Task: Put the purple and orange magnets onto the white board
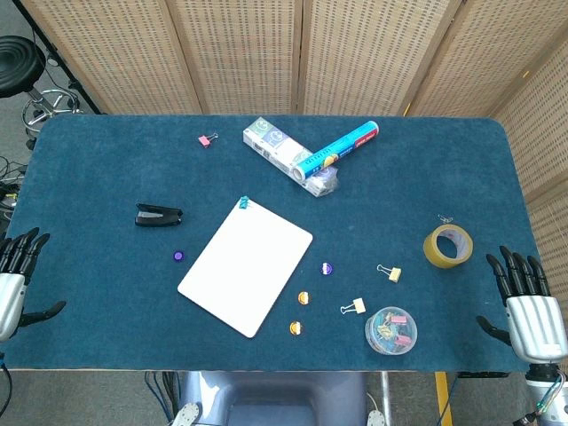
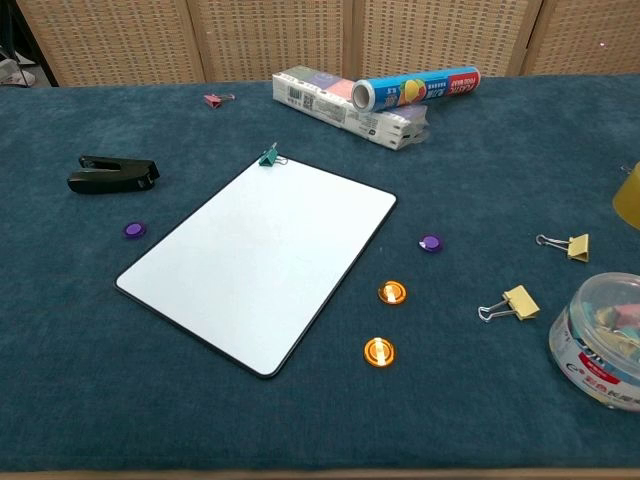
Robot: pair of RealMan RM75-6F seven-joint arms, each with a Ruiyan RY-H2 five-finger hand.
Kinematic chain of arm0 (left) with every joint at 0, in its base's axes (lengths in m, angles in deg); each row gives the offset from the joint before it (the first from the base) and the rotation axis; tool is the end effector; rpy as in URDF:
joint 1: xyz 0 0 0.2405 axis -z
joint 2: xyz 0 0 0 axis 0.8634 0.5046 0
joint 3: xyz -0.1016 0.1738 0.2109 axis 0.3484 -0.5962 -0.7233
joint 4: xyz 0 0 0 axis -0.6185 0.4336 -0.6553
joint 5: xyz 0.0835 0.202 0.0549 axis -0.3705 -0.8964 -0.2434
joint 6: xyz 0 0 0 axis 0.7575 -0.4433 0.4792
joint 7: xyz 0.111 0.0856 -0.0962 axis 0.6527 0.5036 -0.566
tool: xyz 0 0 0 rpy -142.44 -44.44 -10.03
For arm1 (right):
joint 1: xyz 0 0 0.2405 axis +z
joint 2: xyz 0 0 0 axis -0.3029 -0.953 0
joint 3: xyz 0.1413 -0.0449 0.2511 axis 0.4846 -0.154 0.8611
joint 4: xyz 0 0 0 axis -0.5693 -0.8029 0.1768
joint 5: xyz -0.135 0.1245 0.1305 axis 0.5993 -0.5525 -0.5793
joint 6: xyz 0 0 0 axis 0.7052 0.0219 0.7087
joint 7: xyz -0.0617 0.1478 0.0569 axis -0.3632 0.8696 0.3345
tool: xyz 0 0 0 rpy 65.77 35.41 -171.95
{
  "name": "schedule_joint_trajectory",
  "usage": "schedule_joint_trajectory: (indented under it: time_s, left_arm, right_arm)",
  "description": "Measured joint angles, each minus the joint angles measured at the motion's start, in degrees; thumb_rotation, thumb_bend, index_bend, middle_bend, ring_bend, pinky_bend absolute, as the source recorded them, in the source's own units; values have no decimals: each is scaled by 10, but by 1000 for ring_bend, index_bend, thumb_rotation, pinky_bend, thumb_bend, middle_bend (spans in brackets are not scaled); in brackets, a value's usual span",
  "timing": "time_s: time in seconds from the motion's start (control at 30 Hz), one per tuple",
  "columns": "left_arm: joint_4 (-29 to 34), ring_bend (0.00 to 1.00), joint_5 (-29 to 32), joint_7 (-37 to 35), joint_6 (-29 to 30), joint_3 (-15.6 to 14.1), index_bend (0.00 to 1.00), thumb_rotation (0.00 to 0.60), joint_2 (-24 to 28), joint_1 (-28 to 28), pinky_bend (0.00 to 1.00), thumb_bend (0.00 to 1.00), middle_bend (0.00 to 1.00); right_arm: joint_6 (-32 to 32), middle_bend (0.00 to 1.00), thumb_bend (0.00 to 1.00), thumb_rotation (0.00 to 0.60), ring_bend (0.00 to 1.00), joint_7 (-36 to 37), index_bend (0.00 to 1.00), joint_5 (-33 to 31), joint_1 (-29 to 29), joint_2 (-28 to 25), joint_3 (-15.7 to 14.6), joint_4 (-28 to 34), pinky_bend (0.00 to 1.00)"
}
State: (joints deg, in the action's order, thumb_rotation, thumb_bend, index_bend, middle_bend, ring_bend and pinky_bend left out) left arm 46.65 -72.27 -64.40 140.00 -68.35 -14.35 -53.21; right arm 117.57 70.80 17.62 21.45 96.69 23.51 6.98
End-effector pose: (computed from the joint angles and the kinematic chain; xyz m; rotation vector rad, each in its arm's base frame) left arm -0.3195 0.2195 0.1806 -1.4112 -0.8980 -0.9125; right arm -0.3391 -0.2050 0.1628 1.4214 -0.6888 0.8797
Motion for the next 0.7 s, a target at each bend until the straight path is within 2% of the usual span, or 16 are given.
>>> schedule_joint_trajectory:
  time_s: [0.37, 0.53, 0.7]
  left_arm:
    - [-30, 0, -36, -31, 22, -5, 0, 600, -19, -3, 0, 15, 0]
    - [-56, 0, -40, -47, 21, -4, 0, 600, -34, 2, 0, 15, 0]
    - [-57, 0, -26, -48, 16, 0, 0, 600, -34, 4, 0, 15, 0]
  right_arm:
    - [-21, 0, 0, 600, 0, 18, 98, 11, 18, 10, 3, -4, 0]
    - [-66, 0, 38, 600, 0, 24, 159, 13, 46, 9, 7, 17, 0]
    - [-143, 0, 102, 600, 0, 10, 230, -4, 97, 8, 24, 56, 0]
